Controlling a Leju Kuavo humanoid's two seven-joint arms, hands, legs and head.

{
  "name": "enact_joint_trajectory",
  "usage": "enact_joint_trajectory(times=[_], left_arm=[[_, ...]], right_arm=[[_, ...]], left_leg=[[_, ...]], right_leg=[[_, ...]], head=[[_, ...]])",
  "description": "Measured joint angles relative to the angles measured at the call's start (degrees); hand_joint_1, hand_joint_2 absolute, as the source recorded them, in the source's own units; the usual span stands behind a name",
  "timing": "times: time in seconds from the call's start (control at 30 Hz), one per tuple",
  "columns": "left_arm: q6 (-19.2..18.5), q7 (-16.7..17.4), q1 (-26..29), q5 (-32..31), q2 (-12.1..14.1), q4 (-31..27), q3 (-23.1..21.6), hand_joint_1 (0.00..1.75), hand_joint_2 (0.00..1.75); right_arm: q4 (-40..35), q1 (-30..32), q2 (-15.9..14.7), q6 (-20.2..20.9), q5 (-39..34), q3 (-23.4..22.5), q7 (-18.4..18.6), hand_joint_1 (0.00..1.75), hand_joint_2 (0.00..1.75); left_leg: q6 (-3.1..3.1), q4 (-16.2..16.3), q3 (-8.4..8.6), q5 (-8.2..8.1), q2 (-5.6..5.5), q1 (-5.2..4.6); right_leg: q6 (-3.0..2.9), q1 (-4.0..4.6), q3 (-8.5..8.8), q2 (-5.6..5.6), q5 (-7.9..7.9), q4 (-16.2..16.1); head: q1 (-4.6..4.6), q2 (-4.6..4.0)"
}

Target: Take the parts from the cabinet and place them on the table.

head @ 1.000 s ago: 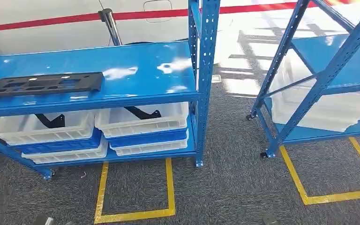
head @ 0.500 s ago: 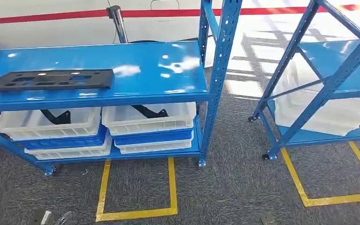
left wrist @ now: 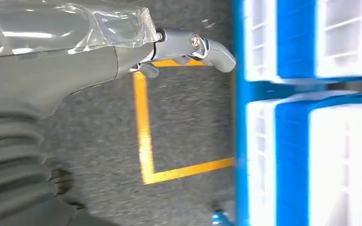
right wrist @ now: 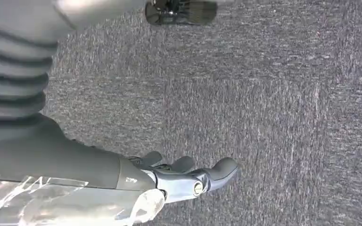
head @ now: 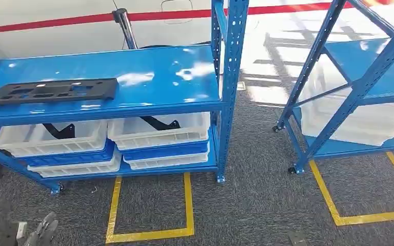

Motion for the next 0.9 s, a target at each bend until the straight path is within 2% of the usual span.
enact_joint_trajectory(times=[0.03, 0.07, 0.1, 0.13, 0.2, 0.23, 0.27, 0.3, 0.33, 0.4, 0.43, 0.47, 0.5, 0.57, 0.6, 0.63, 0.73, 0.77, 0.8, 0.83, 0.87, 0.9], left_arm=[[0.4, 0.2, 0.0, -0.5, 0.0, -1.3, 1.1, 0.0, 0.0], [0.9, 0.6, -0.2, -1.1, 0.0, -3.0, 2.7, 0.0, 0.0], [1.2, 0.9, -0.4, -1.5, 0.0, -3.8, 3.5, 0.0, 0.0], [1.8, 1.4, -0.7, -2.0, 0.2, -5.2, 4.8, 0.0, 0.0], [2.7, 2.4, -0.7, -3.6, 0.3, -8.0, 6.7, 0.0, 0.0], [3.4, 3.3, -0.9, -4.7, 0.3, -10.0, 8.1, 0.0, 0.0], [4.0, 4.1, -1.2, -5.9, 0.4, -11.3, 9.5, 0.0, 0.0], [4.6, 5.0, -1.8, -7.2, 0.7, -12.9, 10.6, 0.0, 0.0], [5.2, 5.9, -2.3, -8.4, 0.9, -14.2, 11.7, 0.0, 0.0], [6.1, 7.5, -3.0, -10.5, 1.2, -16.5, 13.4, 0.0, 0.0], [6.7, 8.5, -3.3, -11.7, 1.4, -18.0, 14.4, 0.0, 0.0], [7.1, 9.3, -3.8, -13.0, 1.5, -19.3, 15.3, 0.0, 0.0], [7.5, 10.3, -4.4, -14.3, 1.8, -20.5, 16.2, 0.0, 0.0], [8.4, 12.1, -5.7, -16.9, 2.4, -23.0, 17.9, 0.0, 0.0], [8.8, 13.1, -6.5, -18.3, 2.7, -24.2, 18.7, 0.0, 0.0], [9.0, 14.1, -7.3, -19.8, 3.2, -25.5, 19.5, 0.0, 0.0], [9.7, 17.2, -10.1, -24.0, 4.6, -29.1, 21.3, 0.0, 0.0], [9.9, 18.1, -10.9, -25.3, 5.1, -30.2, 21.8, 0.0, 0.0], [10.0, 19.2, -11.9, -26.5, 5.6, -31.1, 22.3, 0.0, 0.0], [10.0, 20.3, -13.2, -27.9, 6.2, -32.0, 22.7, 0.0, 0.0], [10.0, 21.4, -14.6, -29.2, 6.8, -33.1, 23.0, 0.0, 0.0], [10.0, 22.5, -15.6, -30.3, 7.0, -33.9, 23.1, 0.0, 0.0]], right_arm=[[0.0, -0.1, 0.1, 0.0, 0.0, 0.0, 0.0, 0.0, 0.0], [0.0, -0.2, 0.1, 0.0, -0.1, 0.0, -0.1, 0.0, 0.0], [0.0, -0.3, 0.1, 0.0, -0.2, 0.0, -0.1, 0.0, 0.0], [0.0, -0.5, 0.1, 0.0, -0.3, 0.0, -0.1, 0.0, 0.0], [0.0, -0.6, 0.1, 0.0, -0.3, 0.0, 0.0, 0.0, 0.0], [0.1, -0.7, 0.1, 0.0, -0.4, 0.0, 0.0, 0.0, 0.0], [0.1, -0.7, 0.1, 0.0, -0.4, 0.0, 0.0, 0.0, 0.0], [0.1, -0.9, 0.2, 0.0, -0.5, 0.0, 0.0, 0.0, 0.0], [0.1, -1.0, 0.3, 0.0, -0.5, 0.0, 0.1, 0.0, 0.0], [0.2, -1.2, 0.4, 0.0, -0.5, 0.0, 0.3, 0.0, 0.0], [0.2, -1.1, 0.5, 0.0, -0.6, 0.0, 0.4, 0.0, 0.0], [0.2, -1.1, 0.5, 0.0, -0.6, 0.0, 0.5, 0.0, 0.0], [0.3, -1.1, 0.6, 0.0, -0.6, 0.0, 0.5, 0.0, 0.0], [0.3, -1.5, 0.7, 0.0, -0.7, 0.0, 0.6, 0.0, 0.0], [0.3, -1.6, 0.7, 0.0, -0.9, 0.1, 0.7, 0.0, 0.0], [0.3, -1.9, 0.7, 0.0, -1.0, 0.1, 0.8, 0.0, 0.0], [0.3, -2.1, 1.0, 0.0, -1.1, 0.2, 1.1, 0.0, 0.0], [0.3, -2.2, 1.2, 0.1, -1.2, 0.2, 1.2, 0.0, 0.0], [0.3, -2.4, 1.3, 0.1, -1.2, 0.2, 1.3, 0.0, 0.0], [0.3, -2.5, 1.4, 0.1, -1.3, 0.3, 1.4, 0.0, 0.0], [0.3, -2.6, 1.5, 0.1, -1.5, 0.4, 1.5, 0.0, 0.0], [0.3, -2.6, 1.5, 0.2, -1.6, 0.6, 1.6, 0.0, 0.0]], left_leg=[[0.0, -4.9, 2.24, 2.53, 0.01, 0.07], [0.07, -11.6, 5.41, 5.43, 0.05, 0.12], [0.25, -15.2, 7.05, 6.13, 0.1, 0.11], [0.75, -15.8, 7.05, 6.14, 0.0, -0.45], [1.25, -15.5, 6.68, 6.15, 0.0, -0.63], [1.61, -15.6, 6.59, 6.3, -0.05, -0.65], [2.25, -15.9, 6.75, 6.77, -0.04, -0.17], [2.41, -15.9, 6.75, 6.8, -0.07, -0.28], [2.93, -15.9, 6.72, 6.81, -0.04, -0.34], [3.07, -15.9, 6.68, 6.76, 0.02, -0.57], [3.1, -15.9, 6.68, 6.74, 0.02, -0.66], [3.1, -15.9, 6.73, 6.74, -0.03, -0.67], [3.08, -15.9, 6.8, 6.72, -0.11, -0.68], [2.92, -15.8, 7.07, 6.6, -0.19, -0.67], [2.75, -15.8, 7.04, 6.51, -0.19, -0.73], [2.39, -15.3, 6.73, 6.22, -0.19, -1.23], [1.83, -15.6, 6.59, 6.43, -0.17, -1.01], [1.5, -15.3, 6.53, 6.1, -0.18, -0.9], [1.21, -14.0, 5.97, 4.88, -0.1, -0.69], [0.93, -10.4, 4.35, 2.61, -0.09, -0.69], [0.66, -4.9, 1.79, -0.09, -0.07, -0.6], [0.51, -0.1, -0.37, -1.97, -0.07, -0.58]], right_leg=[[0.07, -0.03, 0.11, 0.02, -0.03, 0.0], [0.22, -0.07, 0.3, 0.02, -0.09, 0.0], [0.43, -0.01, 0.33, 0.02, -0.12, 0.0], [0.89, 0.35, 0.12, 0.11, -0.22, 0.2], [1.42, 0.18, -0.03, 0.1, -0.02, 0.1], [1.7, 0.2, 0.0, 0.09, 0.0, 0.1], [2.06, 0.05, -0.19, 0.09, -0.52, 0.5], [2.28, 0.05, -1.02, 0.1, -2.01, 2.7], [2.34, 0.01, -2.82, 0.11, -4.34, 6.6], [2.55, 0.02, -7.71, 0.1, -8.85, 17.1], [2.57, 0.0, -9.21, 0.1, -9.62, 20.2], [2.47, 0.01, -9.33, 0.09, -8.78, 20.2], [2.37, 0.01, -8.08, 0.1, -6.86, 17.6], [1.91, 0.01, -3.07, 0.09, -1.67, 7.2], [1.68, 0.01, -0.95, 0.1, -0.17, 2.8], [1.61, 0.15, -0.31, 0.09, -0.5, 0.7], [1.03, 0.48, -0.67, 0.13, -0.36, 0.9], [0.6, 0.16, -0.65, 0.02, -0.08, 0.6], [0.44, 0.04, -0.66, 0.07, 0.01, 0.6], [0.23, 0.03, -0.78, 0.06, 0.06, 0.6], [0.12, 0.05, -0.89, 0.03, 0.07, 0.6], [0.09, 0.21, -0.94, 0.01, 0.07, 0.6]], head=[[0.0, 0.0], [0.0, 0.0], [0.0, 0.0], [0.02, 0.0], [0.09, 0.0], [0.09, 0.0], [0.09, 0.0], [0.2, 0.0], [0.26, 0.0], [0.26, 0.0], [0.26, 0.0], [0.26, 0.0], [0.26, 0.0], [0.26, 0.0], [0.26, 0.0], [0.26, 0.0], [0.09, 0.0], [0.13, 0.0], [0.09, 0.0], [0.02, 0.0], [0.02, 0.0], [-0.02, 0.0]])
